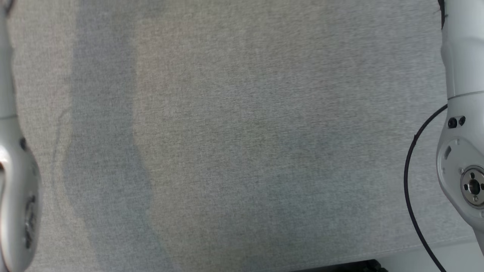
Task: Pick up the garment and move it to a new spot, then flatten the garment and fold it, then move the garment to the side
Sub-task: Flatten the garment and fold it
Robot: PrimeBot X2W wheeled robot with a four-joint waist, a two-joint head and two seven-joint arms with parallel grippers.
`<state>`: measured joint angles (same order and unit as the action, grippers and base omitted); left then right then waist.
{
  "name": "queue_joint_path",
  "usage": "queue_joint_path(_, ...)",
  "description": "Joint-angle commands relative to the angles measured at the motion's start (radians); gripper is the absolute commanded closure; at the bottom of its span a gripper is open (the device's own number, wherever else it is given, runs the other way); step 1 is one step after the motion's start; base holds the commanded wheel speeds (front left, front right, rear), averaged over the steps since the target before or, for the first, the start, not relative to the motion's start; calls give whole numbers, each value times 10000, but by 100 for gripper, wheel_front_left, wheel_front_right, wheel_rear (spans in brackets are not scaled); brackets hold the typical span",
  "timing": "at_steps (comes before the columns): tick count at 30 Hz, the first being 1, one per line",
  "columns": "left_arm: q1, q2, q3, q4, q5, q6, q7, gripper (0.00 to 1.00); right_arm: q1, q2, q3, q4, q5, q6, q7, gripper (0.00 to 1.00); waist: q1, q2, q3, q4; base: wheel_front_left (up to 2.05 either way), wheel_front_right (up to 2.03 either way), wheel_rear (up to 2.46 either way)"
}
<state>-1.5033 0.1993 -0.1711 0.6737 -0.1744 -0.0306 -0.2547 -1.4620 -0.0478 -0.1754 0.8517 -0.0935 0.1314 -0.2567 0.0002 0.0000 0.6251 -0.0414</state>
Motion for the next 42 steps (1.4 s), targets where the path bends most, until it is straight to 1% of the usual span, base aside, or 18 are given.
queue_joint_path(1, 300, -95, 29, 128, -61, 9, -71, 100, 253, -51, -210, 248, -167, -16, -66, 100, -2, 0, 898, 652, 0, 0, 0)
queue_joint_path(3, 829, -276, 100, 273, -240, -63, -116, 100, 573, -46, -518, 492, -462, -16, -82, 100, -2, 0, 1019, 717, 0, 0, 0)
queue_joint_path(6, 1470, -425, 250, -109, -408, -261, -117, 100, 839, -47, -789, 248, -607, -16, -91, 100, -2, 0, 1084, 745, 0, 0, 0)
queue_joint_path(12, 2827, -391, 805, -1306, -946, -635, -114, 100, 1537, -53, -88, -4, 79, -16, -93, 100, -2, 0, 668, 500, 0, 0, 0)
queue_joint_path(18, 4582, -220, 1182, -2299, -1237, -790, -117, 100, 2225, -200, 270, 255, 528, -16, -93, 100, -2, 0, -128, 325, 0, 0, 0)
queue_joint_path(24, 6792, -267, 1331, -3368, -1564, -893, -118, 100, 3215, -318, 480, -77, 926, -16, -94, 100, -2, 0, -924, 337, 0, 0, 0)
queue_joint_path(28, 8449, -406, 1250, -4150, -1675, -922, -119, 100, 4373, -465, 674, -624, 1422, -17, -94, 100, -2, 0, -1504, 349, 0, 0, 0)
queue_joint_path(33, 10678, -667, 1420, -5284, -1804, -932, -119, 100, 6190, -432, 1001, -1528, 2206, -17, -95, 100, -2, 0, -2301, 319, 0, 0, 0)
queue_joint_path(37, 12465, -965, 1526, -6139, -1995, -824, -118, 100, 7745, -353, 1159, -2427, 2826, -17, -95, 100, -2, 0, -2883, 294, 0, 0, 0)
queue_joint_path(42, 14234, -1169, 1393, -6916, -2162, -623, -118, 100, 9455, -268, 1080, -3696, 3177, -17, -95, 100, -2, 0, -3384, 299, 0, 0, 0)
